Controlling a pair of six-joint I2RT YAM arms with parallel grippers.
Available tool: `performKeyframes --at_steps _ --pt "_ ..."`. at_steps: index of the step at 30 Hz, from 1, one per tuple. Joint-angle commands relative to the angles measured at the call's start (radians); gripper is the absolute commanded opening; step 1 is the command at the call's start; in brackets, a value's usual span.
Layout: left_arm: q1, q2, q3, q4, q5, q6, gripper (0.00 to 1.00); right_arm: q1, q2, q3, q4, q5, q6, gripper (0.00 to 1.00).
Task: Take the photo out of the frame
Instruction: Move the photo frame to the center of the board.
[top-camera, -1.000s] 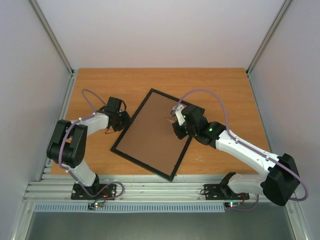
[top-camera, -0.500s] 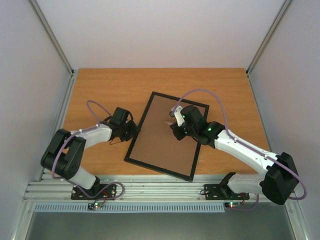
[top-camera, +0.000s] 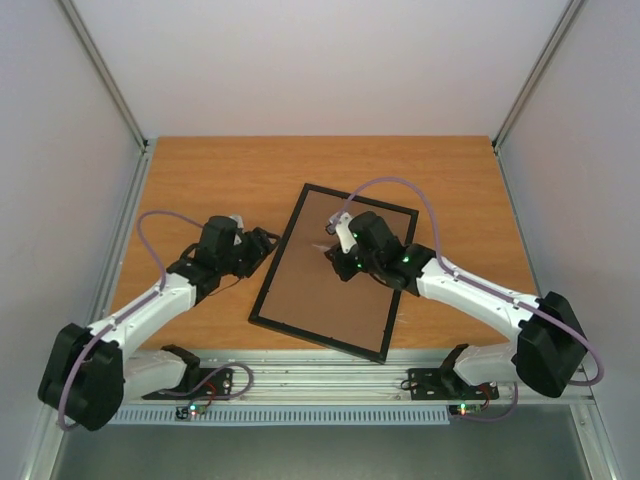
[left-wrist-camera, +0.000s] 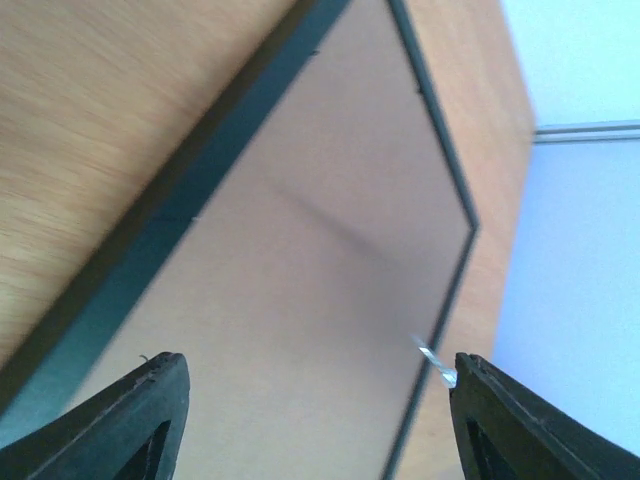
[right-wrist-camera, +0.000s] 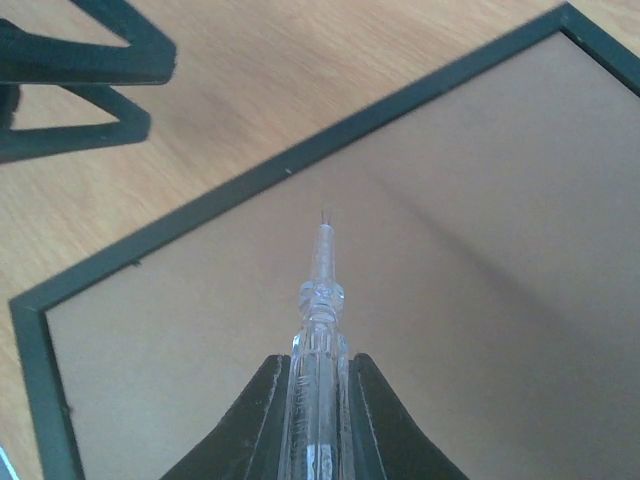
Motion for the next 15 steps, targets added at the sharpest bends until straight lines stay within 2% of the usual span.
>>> performKeyframes --at_steps 1,6,9,11,15 --pt "-0.018 -0.060 -0.057 0.211 0.062 -0.148 0.73 0.060 0.020 0.029 0.151 0.024 0.036 0.01" --pt "-0.051 -0.059 -0.072 0.317 0.090 -0.225 0.74 0.140 0.047 0.028 0.259 0.078 0.026 0.02" --pt "-0.074 -0.056 -0.089 0.362 0.070 -0.267 0.70 0.177 0.061 0.026 0.307 0.153 0.020 0.02" --pt "-0.083 -0.058 -0.106 0.395 0.057 -0.282 0.66 0.189 0.072 0.028 0.342 0.151 0.018 0.02" --pt "-0.092 -0.056 -0.126 0.443 0.037 -0.306 0.52 0.204 0.086 0.028 0.364 0.154 0.012 0.04"
